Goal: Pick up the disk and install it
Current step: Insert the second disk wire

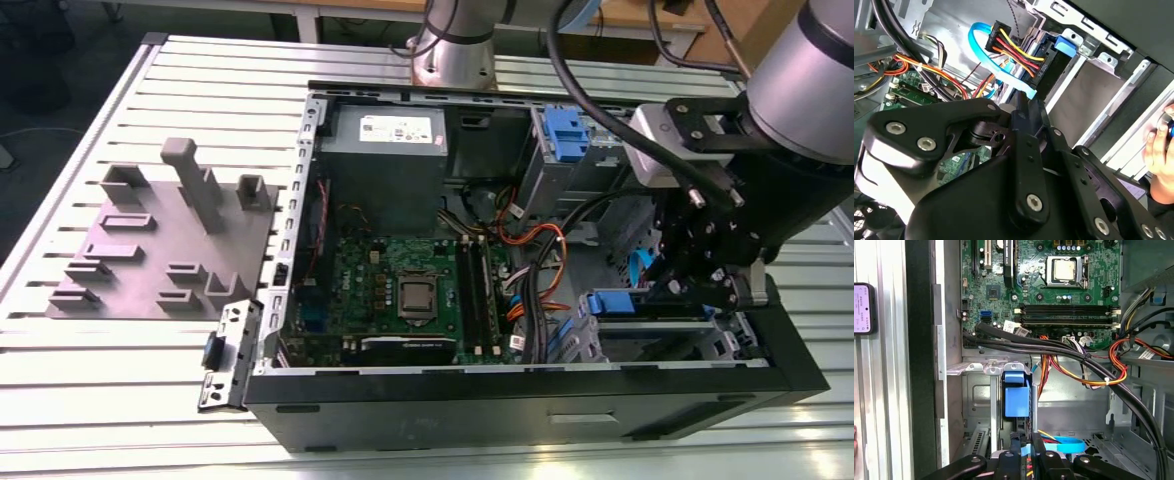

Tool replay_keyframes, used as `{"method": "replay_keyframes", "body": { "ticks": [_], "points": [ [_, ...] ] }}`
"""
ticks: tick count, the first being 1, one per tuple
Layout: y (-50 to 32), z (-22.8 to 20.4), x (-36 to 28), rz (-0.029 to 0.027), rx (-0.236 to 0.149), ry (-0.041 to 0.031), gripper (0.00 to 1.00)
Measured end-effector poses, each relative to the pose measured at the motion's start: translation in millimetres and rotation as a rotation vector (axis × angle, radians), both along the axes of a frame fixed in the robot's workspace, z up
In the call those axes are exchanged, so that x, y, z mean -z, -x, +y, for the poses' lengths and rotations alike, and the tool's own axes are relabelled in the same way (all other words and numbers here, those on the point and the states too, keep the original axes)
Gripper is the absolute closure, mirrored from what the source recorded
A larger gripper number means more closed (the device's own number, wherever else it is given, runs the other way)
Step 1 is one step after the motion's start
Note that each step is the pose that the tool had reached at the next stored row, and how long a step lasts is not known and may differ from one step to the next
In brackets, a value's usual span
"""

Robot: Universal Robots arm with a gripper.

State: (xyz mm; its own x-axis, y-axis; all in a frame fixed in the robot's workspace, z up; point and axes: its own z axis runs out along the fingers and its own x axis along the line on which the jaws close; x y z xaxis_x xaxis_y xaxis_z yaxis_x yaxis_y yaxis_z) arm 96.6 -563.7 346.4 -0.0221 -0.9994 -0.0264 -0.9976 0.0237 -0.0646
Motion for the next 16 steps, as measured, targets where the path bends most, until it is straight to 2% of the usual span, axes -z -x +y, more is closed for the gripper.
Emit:
{"method": "replay_keyframes", "body": {
  "ticks": [4,6,16],
  "points": [
    [0.0,0.0,-0.4,0.0,0.0,-0.0001,0.78],
    [0.0,0.0,-0.5,0.0,0.0,0.0,0.89],
    [0.0,0.0,-0.6,0.0,0.0,0.0,0.89]
  ]
}}
